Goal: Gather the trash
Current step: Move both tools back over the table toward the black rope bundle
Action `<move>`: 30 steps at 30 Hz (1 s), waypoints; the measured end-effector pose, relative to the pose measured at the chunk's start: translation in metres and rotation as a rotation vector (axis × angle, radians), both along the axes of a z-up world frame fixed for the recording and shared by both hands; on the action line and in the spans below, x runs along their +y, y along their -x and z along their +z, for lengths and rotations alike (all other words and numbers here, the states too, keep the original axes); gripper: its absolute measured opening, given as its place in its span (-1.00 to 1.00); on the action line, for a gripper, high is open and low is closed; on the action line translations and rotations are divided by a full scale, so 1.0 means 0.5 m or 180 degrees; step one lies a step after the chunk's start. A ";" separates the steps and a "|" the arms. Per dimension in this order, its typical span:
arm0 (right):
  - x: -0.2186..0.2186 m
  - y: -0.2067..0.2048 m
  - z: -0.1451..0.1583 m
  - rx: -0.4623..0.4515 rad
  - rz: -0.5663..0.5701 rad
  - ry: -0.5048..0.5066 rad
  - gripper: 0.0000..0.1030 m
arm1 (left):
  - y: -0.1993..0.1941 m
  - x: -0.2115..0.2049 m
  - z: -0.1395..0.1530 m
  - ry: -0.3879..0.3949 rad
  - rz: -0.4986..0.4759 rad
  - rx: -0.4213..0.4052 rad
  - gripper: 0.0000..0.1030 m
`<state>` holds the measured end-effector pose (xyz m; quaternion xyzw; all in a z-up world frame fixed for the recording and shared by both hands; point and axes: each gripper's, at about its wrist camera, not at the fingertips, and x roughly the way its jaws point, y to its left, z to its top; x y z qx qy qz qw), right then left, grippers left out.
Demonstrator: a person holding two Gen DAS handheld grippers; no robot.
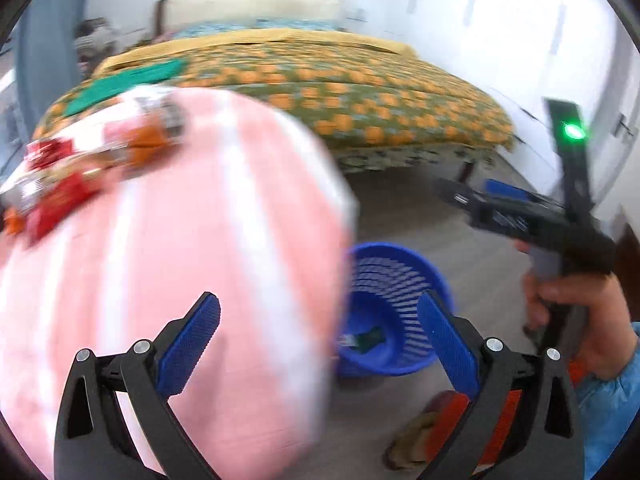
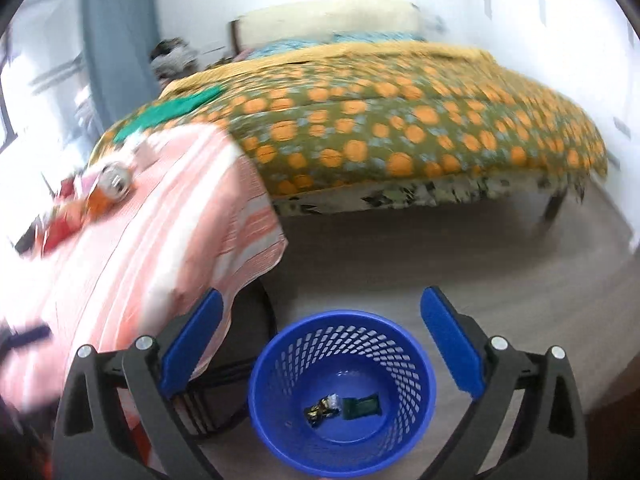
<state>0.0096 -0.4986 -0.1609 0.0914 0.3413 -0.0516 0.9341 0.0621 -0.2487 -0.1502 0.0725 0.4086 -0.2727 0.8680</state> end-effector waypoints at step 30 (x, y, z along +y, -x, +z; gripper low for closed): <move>0.627 -0.195 0.008 0.0468 0.1449 0.0441 0.88 | -0.131 0.530 -0.028 -0.0383 0.1241 0.0177 0.89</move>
